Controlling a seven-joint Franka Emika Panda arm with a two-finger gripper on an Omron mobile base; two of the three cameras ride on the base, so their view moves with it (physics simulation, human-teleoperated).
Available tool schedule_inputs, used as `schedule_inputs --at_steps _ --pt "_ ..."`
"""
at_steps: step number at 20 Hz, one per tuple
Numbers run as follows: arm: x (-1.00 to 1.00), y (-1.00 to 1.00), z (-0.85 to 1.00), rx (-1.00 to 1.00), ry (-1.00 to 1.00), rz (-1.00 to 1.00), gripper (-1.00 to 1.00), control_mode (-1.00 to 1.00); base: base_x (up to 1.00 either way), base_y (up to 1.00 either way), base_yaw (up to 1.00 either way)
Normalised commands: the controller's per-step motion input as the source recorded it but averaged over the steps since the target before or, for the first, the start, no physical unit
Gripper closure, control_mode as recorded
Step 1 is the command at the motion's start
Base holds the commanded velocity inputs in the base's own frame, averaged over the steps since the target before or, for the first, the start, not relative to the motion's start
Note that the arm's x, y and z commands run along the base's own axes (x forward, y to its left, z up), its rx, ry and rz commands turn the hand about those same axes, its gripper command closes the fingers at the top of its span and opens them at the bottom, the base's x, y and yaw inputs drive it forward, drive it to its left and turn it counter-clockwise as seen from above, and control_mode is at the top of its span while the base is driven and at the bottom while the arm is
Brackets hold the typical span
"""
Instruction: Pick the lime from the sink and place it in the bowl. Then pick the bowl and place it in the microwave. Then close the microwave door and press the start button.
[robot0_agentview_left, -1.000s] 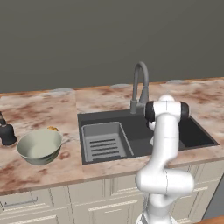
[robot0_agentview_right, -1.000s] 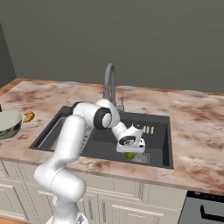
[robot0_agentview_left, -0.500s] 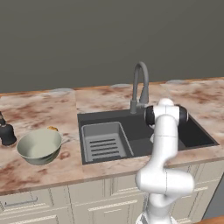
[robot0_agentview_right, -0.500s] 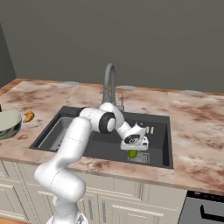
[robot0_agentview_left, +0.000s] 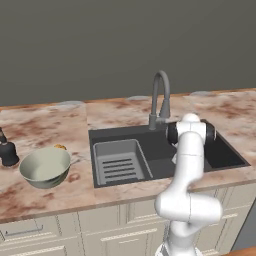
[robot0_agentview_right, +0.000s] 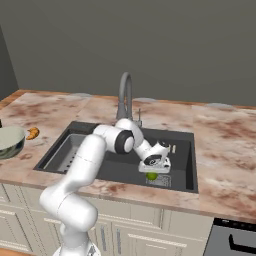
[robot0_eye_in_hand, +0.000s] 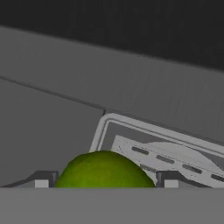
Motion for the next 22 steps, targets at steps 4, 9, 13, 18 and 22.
schedule_inputs --at_steps 4,9,13,18,22 --pt "-0.58 0.24 0.87 -0.13 -0.18 0.0 1.0 -1.0 0.0 0.0 0.0" --pt "-0.88 0.28 1.0 -0.17 -0.19 -0.04 1.0 -1.0 0.0 0.0 0.0" --pt "-0.81 0.19 1.0 -0.14 -0.2 -0.01 1.0 -1.0 0.0 0.0 0.0" --pt "-0.61 0.13 1.0 -0.14 -0.17 0.0 1.0 -1.0 0.0 0.0 0.0" --pt "-0.34 0.1 1.0 -0.14 -0.09 0.0 1.0 -1.0 0.0 0.0 0.0"
